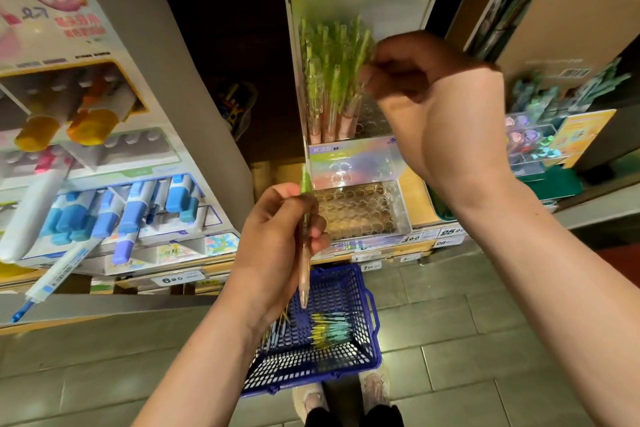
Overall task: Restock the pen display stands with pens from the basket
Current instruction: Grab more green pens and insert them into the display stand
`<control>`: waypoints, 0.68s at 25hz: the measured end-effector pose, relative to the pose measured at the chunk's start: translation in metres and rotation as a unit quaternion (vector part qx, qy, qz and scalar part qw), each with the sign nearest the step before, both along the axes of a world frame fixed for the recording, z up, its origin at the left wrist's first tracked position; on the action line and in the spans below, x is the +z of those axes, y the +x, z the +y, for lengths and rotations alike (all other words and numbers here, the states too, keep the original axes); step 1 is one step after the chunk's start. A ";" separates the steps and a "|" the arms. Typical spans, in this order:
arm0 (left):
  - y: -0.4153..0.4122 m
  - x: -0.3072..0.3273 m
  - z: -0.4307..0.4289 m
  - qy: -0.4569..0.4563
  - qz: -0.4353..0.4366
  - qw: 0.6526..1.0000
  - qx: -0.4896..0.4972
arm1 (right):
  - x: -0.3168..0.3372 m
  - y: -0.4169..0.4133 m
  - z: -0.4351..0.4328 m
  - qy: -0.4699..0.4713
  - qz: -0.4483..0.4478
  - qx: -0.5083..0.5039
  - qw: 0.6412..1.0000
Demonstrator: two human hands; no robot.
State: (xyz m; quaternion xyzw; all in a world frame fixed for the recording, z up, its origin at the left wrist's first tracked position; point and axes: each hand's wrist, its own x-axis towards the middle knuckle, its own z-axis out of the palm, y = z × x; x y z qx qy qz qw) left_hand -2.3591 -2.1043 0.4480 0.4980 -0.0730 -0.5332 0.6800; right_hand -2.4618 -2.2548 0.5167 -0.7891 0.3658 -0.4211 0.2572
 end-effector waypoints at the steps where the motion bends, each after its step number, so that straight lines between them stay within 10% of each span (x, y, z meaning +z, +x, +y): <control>1: 0.000 0.000 0.000 -0.011 -0.018 1.000 -0.010 | -0.004 0.002 0.001 0.001 0.024 0.004 1.000; 10: -0.004 0.004 -0.006 -0.089 -0.058 0.994 -0.028 | -0.011 -0.001 0.009 0.034 0.120 -0.010 0.992; 17: -0.009 0.007 -0.012 -0.102 -0.096 0.989 -0.042 | -0.019 -0.025 0.041 0.311 0.067 0.133 0.939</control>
